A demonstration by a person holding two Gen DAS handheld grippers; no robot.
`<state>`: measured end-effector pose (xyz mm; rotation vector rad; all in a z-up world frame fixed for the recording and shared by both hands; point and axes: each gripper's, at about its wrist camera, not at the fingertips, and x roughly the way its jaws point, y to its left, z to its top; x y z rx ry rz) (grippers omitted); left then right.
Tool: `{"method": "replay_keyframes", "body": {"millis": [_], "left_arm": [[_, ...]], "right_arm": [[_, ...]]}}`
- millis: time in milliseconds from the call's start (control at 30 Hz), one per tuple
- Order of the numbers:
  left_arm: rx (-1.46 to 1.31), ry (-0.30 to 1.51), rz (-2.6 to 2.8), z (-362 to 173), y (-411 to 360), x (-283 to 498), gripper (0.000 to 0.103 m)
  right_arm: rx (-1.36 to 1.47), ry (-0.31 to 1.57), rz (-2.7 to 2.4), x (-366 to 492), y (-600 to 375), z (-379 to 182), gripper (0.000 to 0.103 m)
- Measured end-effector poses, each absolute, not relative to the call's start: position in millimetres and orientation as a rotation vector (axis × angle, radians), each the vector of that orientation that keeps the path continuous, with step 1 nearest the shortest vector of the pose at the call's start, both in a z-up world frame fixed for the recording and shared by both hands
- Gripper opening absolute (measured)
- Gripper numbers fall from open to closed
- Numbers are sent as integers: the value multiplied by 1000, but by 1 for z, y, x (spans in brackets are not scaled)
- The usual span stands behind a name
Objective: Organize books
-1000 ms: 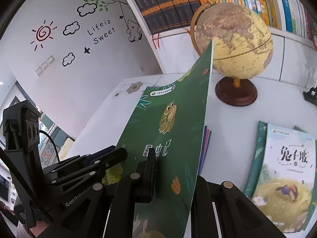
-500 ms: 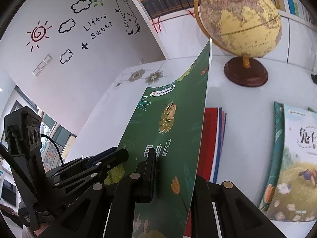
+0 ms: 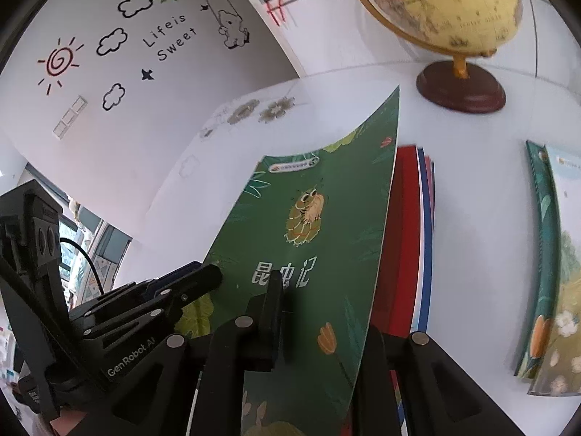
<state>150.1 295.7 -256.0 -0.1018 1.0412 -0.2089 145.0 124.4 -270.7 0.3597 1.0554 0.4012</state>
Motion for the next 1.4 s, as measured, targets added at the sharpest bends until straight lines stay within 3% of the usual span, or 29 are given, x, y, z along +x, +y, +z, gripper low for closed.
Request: {"method": "replay_keyframes", "body": {"millis": [133,233,267,333,533,967,1400], "left_arm": [[-74,1043,-197,-256,290,151,15],[-93,1070,-167,-257,293,155,31],[-108,1076,-160,-258,296,156,31],[-134,1093,-141,-259,301,157,32],[-135,1116,-97,-262,308,156,32],[-139,1077,-138,-228,274,156,32],[-52,1068,-372,-227,118,155,32]], "right_arm": [[398,1078,394,150,123,-279,24],[406,1111,386,155,122,-286,31],[414,1110,387,156,120,-286,33],[431,1111,394,156,118,-285,48],[381,1166,308,156,115,-279,54],[526,1132,228,129,30,-270,55],[620,957,100,86,-93,-249,55]]}}
